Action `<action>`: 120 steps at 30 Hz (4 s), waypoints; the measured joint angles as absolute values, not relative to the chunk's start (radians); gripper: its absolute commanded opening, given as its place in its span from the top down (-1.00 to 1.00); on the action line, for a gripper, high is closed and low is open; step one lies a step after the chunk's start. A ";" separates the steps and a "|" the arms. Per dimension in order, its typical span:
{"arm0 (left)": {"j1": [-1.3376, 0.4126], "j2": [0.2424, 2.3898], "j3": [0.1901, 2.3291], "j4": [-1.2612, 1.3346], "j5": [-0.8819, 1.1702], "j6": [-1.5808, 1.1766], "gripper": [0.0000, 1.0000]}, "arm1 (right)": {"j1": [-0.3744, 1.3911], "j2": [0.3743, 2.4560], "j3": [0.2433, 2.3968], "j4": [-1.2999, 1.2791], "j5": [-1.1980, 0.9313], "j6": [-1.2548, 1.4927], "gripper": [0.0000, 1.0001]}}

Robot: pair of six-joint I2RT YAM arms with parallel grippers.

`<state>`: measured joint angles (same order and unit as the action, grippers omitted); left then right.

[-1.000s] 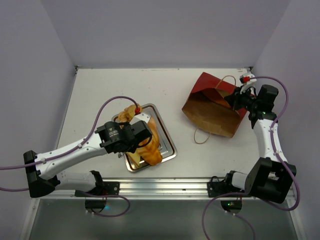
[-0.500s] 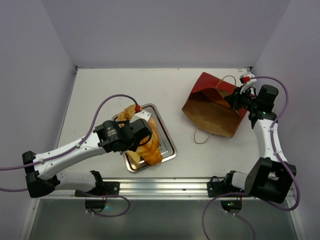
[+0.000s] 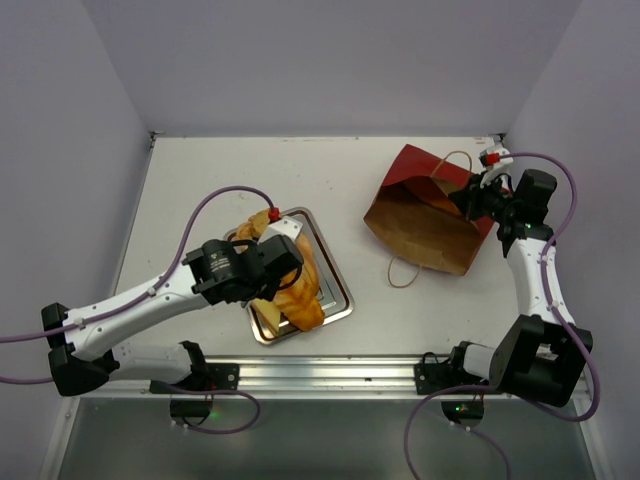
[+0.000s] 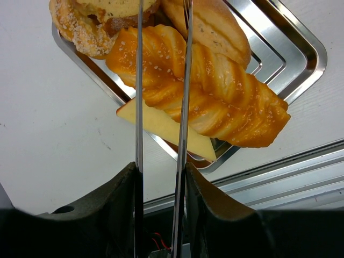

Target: Take the fake bread out of the paper bag

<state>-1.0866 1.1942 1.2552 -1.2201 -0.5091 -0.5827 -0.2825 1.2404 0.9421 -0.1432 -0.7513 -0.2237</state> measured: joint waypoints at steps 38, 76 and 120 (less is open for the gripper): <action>-0.986 1.625 0.920 0.384 0.170 -1.172 0.22 | -0.283 1.221 0.923 -0.126 -0.753 -0.167 0.99; -0.913 2.177 1.353 0.426 0.032 -1.550 0.17 | -0.163 1.216 0.891 -0.081 -0.667 -0.150 1.00; -0.836 2.359 1.538 0.527 0.184 -1.650 0.47 | -0.139 1.218 0.876 -0.069 -0.662 -0.159 1.00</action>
